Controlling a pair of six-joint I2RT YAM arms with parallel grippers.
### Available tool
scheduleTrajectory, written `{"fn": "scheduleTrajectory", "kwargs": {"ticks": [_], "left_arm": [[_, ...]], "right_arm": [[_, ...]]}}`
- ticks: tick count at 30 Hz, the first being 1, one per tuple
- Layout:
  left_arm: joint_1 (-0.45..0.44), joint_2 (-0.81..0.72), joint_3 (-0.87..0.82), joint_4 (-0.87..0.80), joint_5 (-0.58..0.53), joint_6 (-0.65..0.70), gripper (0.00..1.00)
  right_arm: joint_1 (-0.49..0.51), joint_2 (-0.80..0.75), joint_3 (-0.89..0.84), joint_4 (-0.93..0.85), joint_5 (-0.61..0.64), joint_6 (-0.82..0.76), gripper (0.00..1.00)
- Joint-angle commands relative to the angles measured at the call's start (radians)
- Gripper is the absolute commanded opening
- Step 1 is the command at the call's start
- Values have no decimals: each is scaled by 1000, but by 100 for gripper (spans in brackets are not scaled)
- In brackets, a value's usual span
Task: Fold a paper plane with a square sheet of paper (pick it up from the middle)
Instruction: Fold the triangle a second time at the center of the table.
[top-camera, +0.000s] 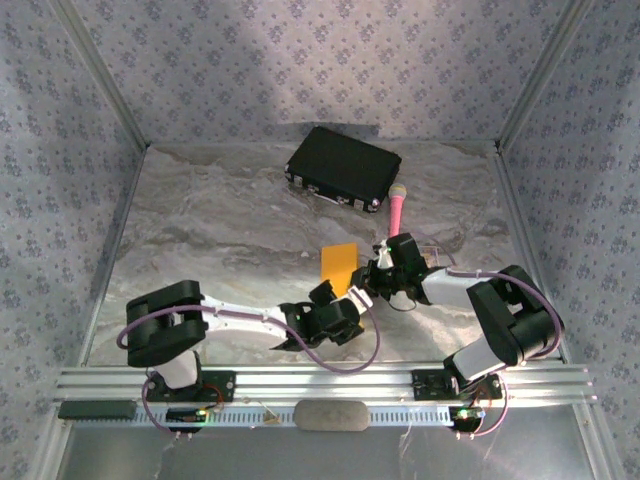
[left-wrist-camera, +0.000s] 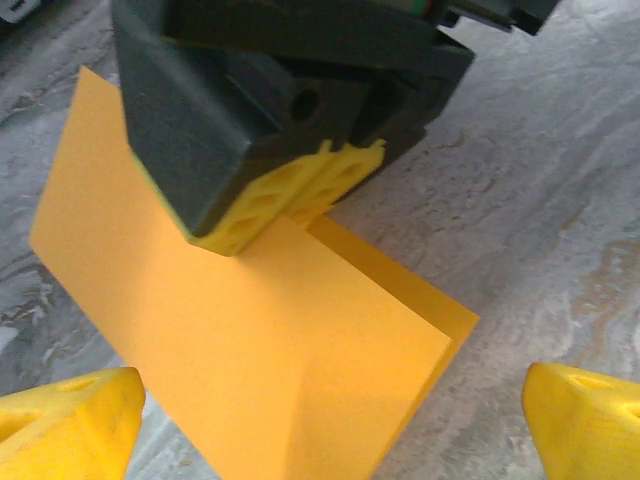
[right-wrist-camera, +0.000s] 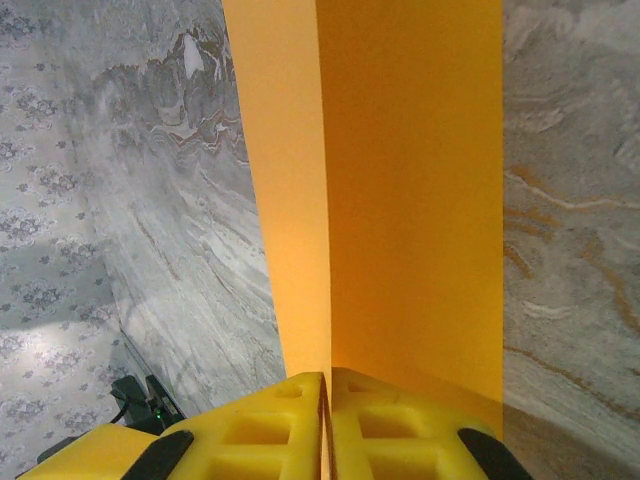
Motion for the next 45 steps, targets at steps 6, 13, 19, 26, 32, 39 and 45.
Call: {"fn": "scheduleTrajectory", "kwargs": {"ticks": [6, 13, 19, 26, 32, 39, 45], "left_arm": [[-7, 47, 43, 36, -29, 33, 82], [-6, 71, 78, -4, -47, 29, 53], [-7, 52, 68, -7, -25, 27, 37], [-6, 48, 79, -18, -25, -4, 23], [11, 41, 95, -50, 36, -58, 3], [177, -18, 92, -80, 459, -227, 0], [254, -12, 80, -24, 691, -295, 0]], "right_arm": [[-6, 6, 18, -3, -12, 8, 11], [-6, -1, 14, -4, -10, 7, 11], [-7, -3, 11, -5, -8, 7, 11], [-10, -10, 6, -16, 5, 8, 12], [-26, -60, -6, -59, 41, 4, 16], [-90, -250, 55, -456, 244, -149, 30], [-184, -413, 0, -508, 203, -167, 37]]}}
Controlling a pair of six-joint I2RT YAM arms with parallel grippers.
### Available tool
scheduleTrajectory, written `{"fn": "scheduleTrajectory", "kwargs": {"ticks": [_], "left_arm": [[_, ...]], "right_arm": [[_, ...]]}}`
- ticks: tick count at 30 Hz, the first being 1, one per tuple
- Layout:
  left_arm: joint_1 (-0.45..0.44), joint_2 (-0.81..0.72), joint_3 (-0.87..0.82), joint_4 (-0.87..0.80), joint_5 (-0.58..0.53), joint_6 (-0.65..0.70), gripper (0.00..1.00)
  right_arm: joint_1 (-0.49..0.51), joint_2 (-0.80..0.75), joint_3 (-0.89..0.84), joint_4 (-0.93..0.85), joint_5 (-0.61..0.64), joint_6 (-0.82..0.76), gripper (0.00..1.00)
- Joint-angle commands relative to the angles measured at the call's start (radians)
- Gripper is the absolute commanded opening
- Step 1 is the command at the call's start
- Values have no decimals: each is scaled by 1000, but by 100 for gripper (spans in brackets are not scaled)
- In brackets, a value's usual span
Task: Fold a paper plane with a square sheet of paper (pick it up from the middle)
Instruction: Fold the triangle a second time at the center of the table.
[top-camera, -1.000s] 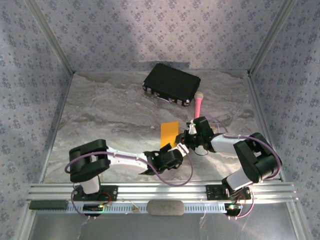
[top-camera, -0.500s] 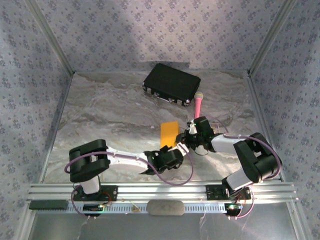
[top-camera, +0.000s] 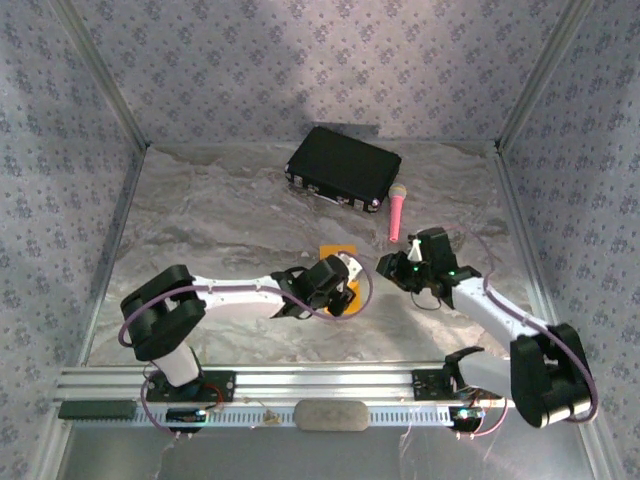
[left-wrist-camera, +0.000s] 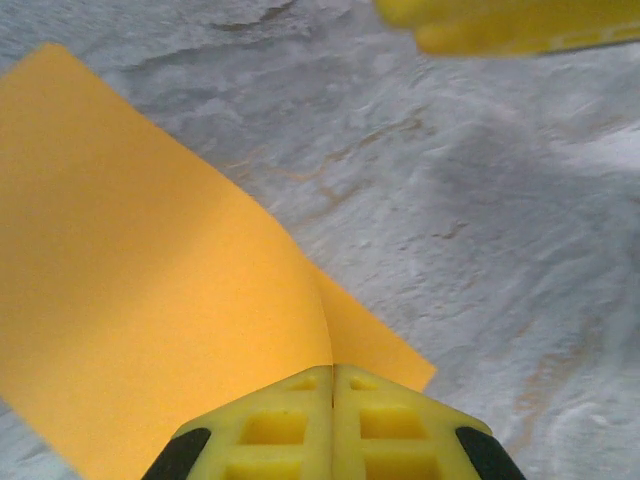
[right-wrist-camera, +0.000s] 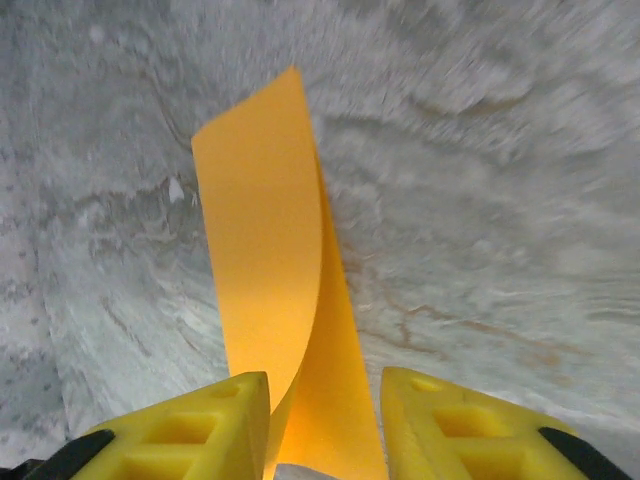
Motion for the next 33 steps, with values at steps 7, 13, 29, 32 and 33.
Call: {"fn": "scheduleTrajectory", "kwargs": {"ticks": [7, 13, 29, 32, 33], "left_arm": [[53, -17, -35, 80, 264, -134, 0], [67, -27, -53, 82, 235, -142, 0], [72, -31, -50, 15, 138, -112, 11], [73, -32, -48, 9, 140, -110, 17], [74, -33, -46, 5, 137, -106, 18]], "right_arm": [[7, -77, -74, -45, -88, -20, 27], [83, -56, -114, 30, -91, 31, 16], [215, 177, -103, 326, -105, 125, 9], [215, 206, -91, 351, -109, 134, 8], [214, 215, -89, 360, -109, 137, 8]]}}
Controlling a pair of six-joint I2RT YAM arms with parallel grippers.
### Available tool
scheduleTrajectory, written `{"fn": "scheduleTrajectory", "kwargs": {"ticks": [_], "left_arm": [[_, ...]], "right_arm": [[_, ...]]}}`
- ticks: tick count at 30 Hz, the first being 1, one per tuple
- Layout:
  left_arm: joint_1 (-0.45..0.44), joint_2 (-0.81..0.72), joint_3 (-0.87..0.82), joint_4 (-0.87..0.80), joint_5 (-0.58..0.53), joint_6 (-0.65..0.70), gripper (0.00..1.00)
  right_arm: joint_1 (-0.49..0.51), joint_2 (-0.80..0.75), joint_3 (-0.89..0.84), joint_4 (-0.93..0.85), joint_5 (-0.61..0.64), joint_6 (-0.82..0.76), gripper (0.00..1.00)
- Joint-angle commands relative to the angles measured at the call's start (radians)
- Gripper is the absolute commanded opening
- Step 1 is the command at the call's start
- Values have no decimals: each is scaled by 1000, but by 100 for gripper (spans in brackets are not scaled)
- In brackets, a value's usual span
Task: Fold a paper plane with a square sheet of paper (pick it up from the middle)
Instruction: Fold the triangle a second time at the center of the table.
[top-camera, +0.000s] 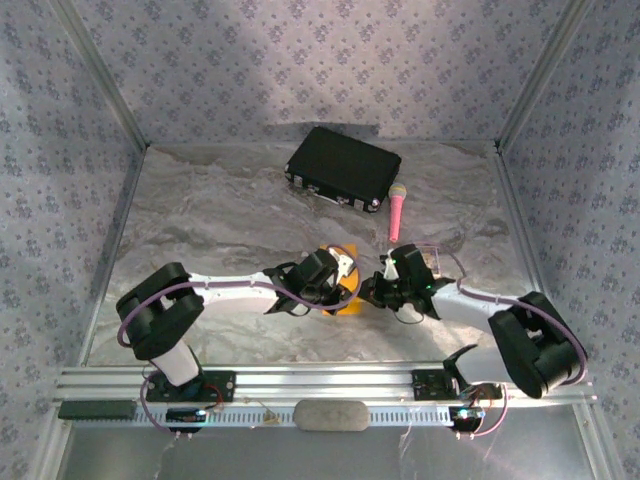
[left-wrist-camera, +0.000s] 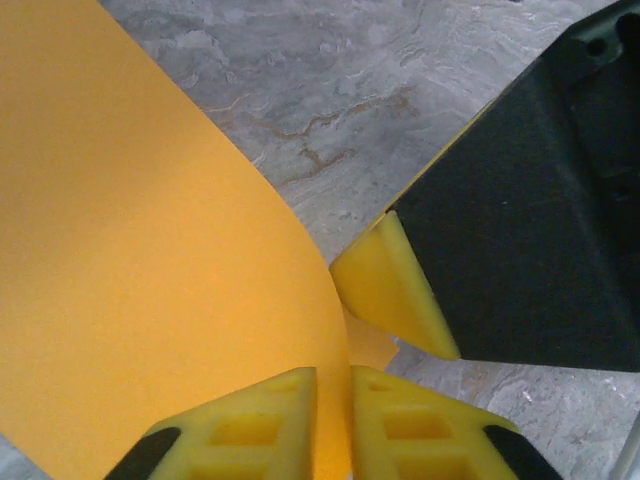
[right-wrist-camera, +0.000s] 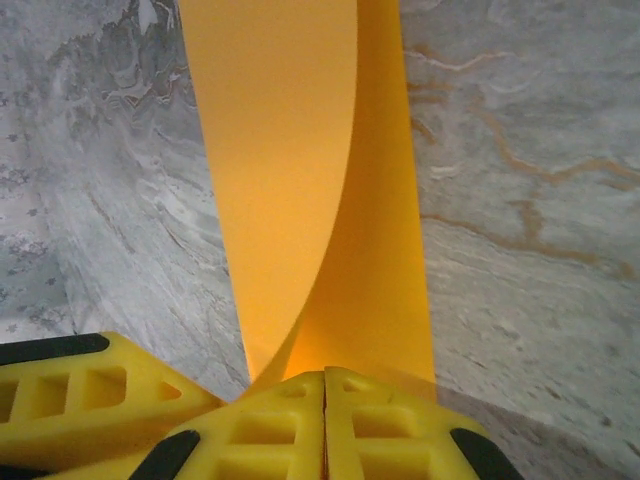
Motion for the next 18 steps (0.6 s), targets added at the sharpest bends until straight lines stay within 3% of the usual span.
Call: {"fn": "scheduleTrajectory", "kwargs": {"ticks": [1, 11, 18], "left_arm": [[10, -17, 6, -35, -11, 22, 19], [16, -16, 10, -36, -3, 33, 20], [21, -19, 22, -50, -4, 38, 9]], "right_arm": [[4, 24, 19, 72, -20, 33, 8], [-1, 42, 22, 87, -33, 40, 8], [11, 54, 26, 64, -30, 25, 8]]}}
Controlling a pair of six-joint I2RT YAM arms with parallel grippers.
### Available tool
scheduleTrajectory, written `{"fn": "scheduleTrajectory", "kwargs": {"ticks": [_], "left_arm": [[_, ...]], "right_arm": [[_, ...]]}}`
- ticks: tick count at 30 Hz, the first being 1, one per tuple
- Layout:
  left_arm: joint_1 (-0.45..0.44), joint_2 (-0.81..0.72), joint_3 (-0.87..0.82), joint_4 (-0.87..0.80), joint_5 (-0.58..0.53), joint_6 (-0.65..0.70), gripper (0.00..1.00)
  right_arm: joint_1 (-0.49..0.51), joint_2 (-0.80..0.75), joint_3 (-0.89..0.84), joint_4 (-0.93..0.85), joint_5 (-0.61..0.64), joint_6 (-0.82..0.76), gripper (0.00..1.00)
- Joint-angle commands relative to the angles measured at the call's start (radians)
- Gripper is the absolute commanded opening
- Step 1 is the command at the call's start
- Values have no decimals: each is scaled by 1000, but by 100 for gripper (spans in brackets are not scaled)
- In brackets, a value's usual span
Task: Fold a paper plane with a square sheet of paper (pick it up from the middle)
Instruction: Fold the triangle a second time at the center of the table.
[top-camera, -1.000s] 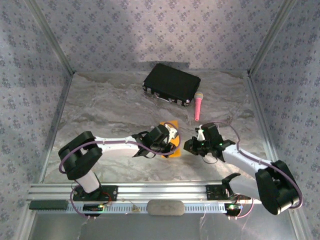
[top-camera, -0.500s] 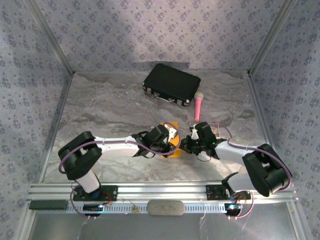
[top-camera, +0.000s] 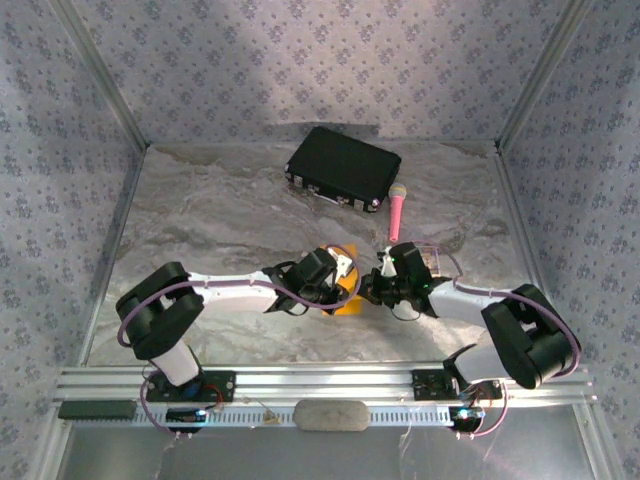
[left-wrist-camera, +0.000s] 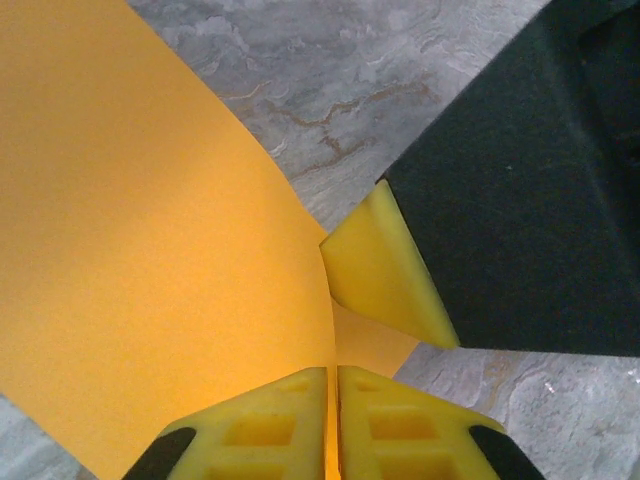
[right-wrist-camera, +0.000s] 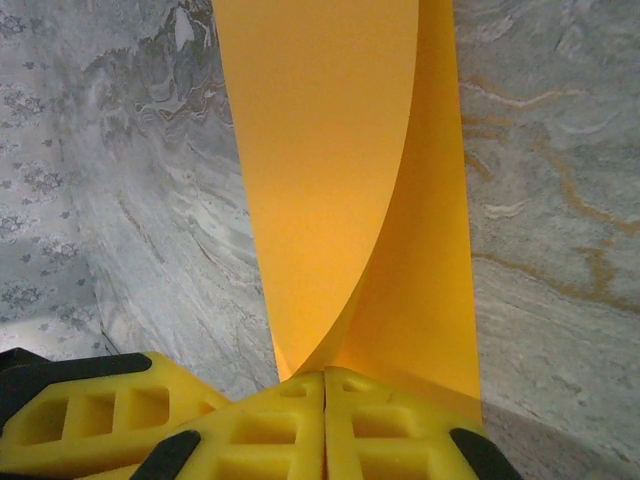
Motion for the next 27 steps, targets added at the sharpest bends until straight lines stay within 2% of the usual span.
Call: {"fn": "scheduleTrajectory", "kwargs": {"ticks": [1, 8, 16, 23, 27], "left_arm": [[8, -19, 27, -36, -3, 17, 9], [11, -23, 17, -29, -5, 12, 8], [19, -30, 2, -3, -4, -7, 10], [27, -47, -20, 28, 8, -22, 21], [39, -49, -48, 63, 21, -43, 22]], "right_arm": [[10, 15, 21, -26, 2, -6, 8], [33, 13, 9, 12, -22, 5, 9], [60, 38, 29, 11, 9, 20, 8], [54, 37, 21, 39, 35, 56, 8], [44, 38, 10, 71, 35, 82, 7]]}}
